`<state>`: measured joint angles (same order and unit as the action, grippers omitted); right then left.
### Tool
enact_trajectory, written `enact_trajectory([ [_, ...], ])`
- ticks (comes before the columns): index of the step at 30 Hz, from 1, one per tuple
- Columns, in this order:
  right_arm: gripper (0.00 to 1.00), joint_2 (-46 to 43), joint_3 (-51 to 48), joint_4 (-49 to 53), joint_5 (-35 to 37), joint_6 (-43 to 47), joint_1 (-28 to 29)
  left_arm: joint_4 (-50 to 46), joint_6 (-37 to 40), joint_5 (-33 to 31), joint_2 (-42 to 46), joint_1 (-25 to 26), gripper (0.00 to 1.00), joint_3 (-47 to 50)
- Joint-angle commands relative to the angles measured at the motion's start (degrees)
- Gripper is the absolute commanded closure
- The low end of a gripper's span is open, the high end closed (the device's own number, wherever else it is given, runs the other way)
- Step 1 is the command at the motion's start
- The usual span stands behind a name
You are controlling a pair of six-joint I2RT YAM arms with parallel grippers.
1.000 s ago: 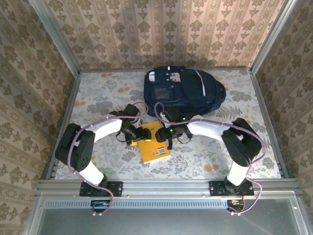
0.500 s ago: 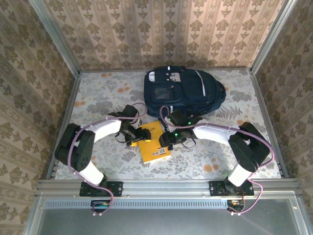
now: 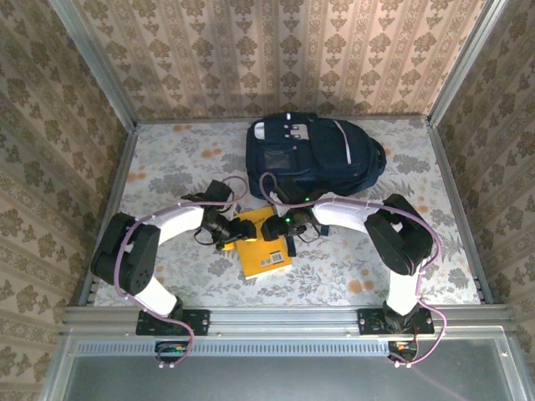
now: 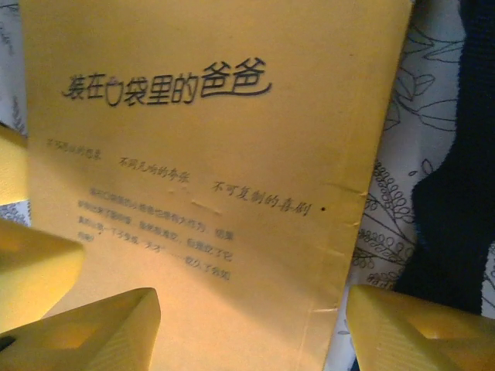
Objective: Pack books, pencil case, and school supplies into a backpack
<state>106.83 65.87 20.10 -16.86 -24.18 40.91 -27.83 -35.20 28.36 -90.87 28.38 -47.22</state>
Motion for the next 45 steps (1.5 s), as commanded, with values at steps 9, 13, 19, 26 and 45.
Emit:
enact_trajectory([
  [9, 0.35, 2.9, -0.5, -4.4, -17.1, -4.4, 0.1, 6.1, -1.5, 6.5, -1.4, 0.6, 0.37, 1.3],
  [13, 0.37, 2.8, -3.1, -13.8, -24.9, -12.0, -1.9, 6.8, -1.7, 7.1, -1.4, 0.7, 0.48, 1.3],
  [19, 0.39, 2.8, -7.5, -27.0, -33.2, -21.4, -4.9, 7.0, -1.7, 7.4, -0.9, 0.7, 0.65, 1.7],
  [26, 0.43, 2.8, -10.4, -35.0, -38.0, -25.3, -5.7, 6.9, -1.9, 7.7, 0.0, 0.6, 0.67, 1.5],
  [45, 1.00, -19.9, -14.6, -31.7, -29.3, -19.2, -9.3, 3.0, -0.8, 13.9, 20.1, -7.7, 0.18, -0.1],
])
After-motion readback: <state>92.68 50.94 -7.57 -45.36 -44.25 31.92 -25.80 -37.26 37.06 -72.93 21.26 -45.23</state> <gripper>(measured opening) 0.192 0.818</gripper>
